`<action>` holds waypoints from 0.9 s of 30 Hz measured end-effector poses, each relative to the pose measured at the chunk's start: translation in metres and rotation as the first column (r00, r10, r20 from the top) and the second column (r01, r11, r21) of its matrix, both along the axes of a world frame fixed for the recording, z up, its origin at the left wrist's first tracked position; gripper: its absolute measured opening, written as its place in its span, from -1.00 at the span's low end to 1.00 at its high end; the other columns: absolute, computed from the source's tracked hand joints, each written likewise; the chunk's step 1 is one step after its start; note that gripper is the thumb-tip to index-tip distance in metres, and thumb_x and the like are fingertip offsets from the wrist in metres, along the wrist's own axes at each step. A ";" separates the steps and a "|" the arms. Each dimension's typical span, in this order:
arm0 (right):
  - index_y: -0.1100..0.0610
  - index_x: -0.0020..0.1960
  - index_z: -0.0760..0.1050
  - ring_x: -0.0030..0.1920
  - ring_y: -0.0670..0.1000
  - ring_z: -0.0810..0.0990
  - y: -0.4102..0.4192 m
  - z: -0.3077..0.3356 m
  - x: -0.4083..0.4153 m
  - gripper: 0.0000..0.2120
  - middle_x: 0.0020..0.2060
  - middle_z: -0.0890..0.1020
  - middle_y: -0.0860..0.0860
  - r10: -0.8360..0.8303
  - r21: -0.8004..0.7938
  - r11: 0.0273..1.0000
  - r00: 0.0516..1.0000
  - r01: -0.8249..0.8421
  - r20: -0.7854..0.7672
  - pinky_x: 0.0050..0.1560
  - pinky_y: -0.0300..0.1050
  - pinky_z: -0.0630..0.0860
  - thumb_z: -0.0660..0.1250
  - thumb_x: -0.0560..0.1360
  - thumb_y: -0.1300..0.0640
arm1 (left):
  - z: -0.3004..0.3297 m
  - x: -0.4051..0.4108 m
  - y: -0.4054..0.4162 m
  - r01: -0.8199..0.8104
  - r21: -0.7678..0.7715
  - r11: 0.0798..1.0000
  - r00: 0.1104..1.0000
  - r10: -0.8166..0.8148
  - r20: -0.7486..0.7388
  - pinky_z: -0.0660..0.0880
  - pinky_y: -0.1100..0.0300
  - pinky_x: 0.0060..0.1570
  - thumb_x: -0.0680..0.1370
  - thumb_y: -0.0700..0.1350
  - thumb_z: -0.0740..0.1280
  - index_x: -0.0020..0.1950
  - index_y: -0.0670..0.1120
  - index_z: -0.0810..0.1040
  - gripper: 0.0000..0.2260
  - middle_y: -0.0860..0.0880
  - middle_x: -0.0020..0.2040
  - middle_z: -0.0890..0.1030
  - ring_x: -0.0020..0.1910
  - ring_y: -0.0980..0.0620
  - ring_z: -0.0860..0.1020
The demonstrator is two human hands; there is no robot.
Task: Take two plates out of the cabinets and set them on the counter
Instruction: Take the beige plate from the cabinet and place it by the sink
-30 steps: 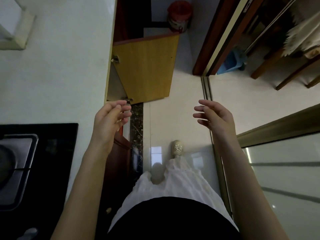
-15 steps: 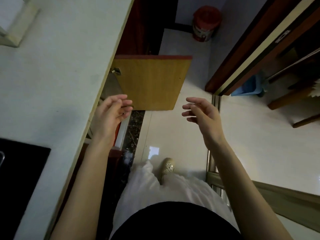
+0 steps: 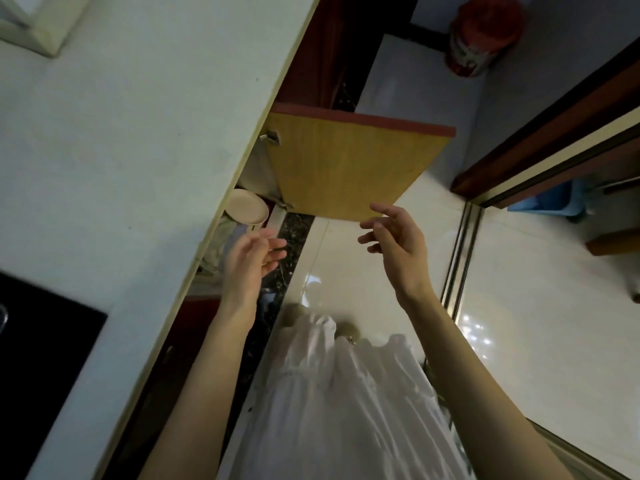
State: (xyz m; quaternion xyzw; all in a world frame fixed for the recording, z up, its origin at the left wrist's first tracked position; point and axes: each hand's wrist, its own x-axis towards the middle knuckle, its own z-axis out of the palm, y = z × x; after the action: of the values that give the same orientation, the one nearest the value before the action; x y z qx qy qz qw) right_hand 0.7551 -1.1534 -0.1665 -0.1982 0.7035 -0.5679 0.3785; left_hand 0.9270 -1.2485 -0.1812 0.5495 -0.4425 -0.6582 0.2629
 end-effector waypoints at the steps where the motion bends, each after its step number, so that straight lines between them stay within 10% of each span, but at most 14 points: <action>1: 0.11 0.13 0.45 -0.25 -0.05 0.58 -0.007 -0.007 0.003 -0.76 -0.18 0.60 0.00 0.007 0.005 1.000 1.000 -0.007 -0.006 -0.26 -0.30 0.48 0.13 0.56 0.34 | -0.007 0.002 -0.003 -0.002 0.019 1.000 1.000 0.002 0.003 0.48 0.27 -0.13 0.59 -0.19 0.16 -0.07 -0.01 0.53 -0.82 0.01 -0.16 0.63 -0.26 0.21 0.62; 17: 0.11 0.04 0.51 -0.14 0.02 0.59 -0.124 -0.191 0.013 -0.74 -0.13 0.60 0.07 0.173 0.165 0.968 0.978 -0.190 0.115 -0.23 -0.35 0.49 0.12 0.55 0.36 | -0.181 0.011 -0.058 -0.248 0.065 0.967 0.968 0.245 0.045 0.53 0.28 -0.09 0.55 -0.33 0.19 -0.06 -0.01 0.52 -0.77 -0.07 -0.01 0.59 -0.08 0.09 0.59; 27: 0.27 0.19 0.48 0.02 0.14 0.61 -0.176 -0.338 0.018 -0.76 -0.01 0.61 0.14 0.187 0.241 0.927 0.912 -0.287 0.365 0.13 0.02 0.56 0.18 0.55 0.33 | -0.315 0.011 -0.108 -0.432 0.111 0.895 0.902 0.427 0.067 0.54 0.42 -0.21 0.56 -0.28 0.16 0.02 0.01 0.45 -0.80 0.00 -0.03 0.56 -0.13 0.12 0.59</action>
State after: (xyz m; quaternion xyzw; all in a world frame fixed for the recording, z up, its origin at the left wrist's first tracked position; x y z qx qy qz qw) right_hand 0.7731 -1.3291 -0.5047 -0.1259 0.6743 -0.4336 0.5843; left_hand 0.9378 -1.3563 -0.4958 0.6618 -0.2742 -0.5987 0.3583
